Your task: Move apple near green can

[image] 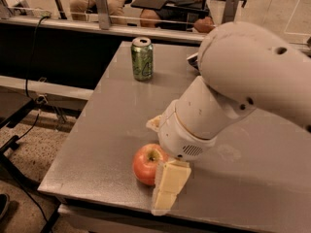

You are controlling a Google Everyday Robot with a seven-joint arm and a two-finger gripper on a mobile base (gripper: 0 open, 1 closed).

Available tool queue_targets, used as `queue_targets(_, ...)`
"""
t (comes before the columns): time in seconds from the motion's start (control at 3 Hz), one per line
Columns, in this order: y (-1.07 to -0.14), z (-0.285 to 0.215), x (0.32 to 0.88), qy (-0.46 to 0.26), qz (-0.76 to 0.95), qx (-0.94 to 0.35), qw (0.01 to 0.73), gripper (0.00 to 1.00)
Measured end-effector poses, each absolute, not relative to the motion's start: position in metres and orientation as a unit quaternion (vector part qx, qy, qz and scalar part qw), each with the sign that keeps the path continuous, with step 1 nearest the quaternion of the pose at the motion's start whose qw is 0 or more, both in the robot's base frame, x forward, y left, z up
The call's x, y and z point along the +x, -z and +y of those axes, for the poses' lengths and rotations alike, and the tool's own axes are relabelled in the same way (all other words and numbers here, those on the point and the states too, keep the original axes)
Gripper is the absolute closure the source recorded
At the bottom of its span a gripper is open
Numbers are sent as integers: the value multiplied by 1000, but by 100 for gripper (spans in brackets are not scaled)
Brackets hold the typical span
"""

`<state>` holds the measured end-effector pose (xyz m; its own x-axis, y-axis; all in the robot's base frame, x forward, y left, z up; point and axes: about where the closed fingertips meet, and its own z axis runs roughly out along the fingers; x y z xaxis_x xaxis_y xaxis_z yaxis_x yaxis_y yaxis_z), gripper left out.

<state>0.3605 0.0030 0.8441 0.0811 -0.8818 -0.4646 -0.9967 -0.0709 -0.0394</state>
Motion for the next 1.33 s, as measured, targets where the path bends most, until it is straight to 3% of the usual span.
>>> queue_targets(0.33, -842, 5, 360, -161, 658, -714, 177, 26)
queue_targets(0.67, -847, 2, 365, -158, 663, -710, 180, 57)
queue_targets(1.33, -865, -1, 405, -146, 673, -701, 182, 100)
